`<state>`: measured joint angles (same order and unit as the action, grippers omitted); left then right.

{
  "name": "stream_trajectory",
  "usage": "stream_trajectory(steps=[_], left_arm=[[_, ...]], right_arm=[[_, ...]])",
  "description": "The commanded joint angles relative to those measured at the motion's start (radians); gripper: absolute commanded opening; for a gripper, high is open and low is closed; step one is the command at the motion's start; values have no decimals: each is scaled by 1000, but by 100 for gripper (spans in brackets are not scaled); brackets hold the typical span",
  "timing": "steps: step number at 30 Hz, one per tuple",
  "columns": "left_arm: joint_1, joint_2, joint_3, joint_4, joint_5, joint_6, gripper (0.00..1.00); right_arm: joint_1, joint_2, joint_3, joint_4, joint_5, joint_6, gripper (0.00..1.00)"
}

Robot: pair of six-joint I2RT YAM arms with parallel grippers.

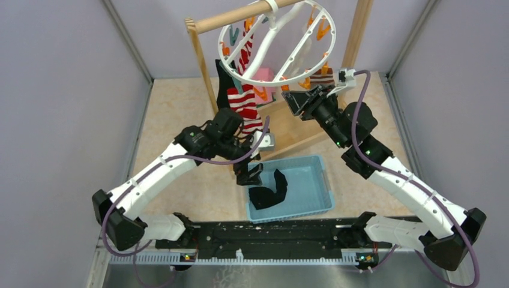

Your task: Remove the socks clipped to the hanger

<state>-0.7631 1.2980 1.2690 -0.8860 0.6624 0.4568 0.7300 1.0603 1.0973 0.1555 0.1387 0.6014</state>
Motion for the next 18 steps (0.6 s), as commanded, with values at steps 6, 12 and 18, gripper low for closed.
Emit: stream_trajectory(steps=[6, 12, 18], left_arm=[[194, -189, 161, -85, -49, 53, 99], [468, -213, 209, -207, 88, 118, 99], [545, -236, 212, -237, 121, 109, 99]], right_arm=[[-6, -108, -41, -216, 142, -76, 65], [70, -124, -146, -165, 69, -148, 86], [206, -55, -233, -6, 173, -276, 87]])
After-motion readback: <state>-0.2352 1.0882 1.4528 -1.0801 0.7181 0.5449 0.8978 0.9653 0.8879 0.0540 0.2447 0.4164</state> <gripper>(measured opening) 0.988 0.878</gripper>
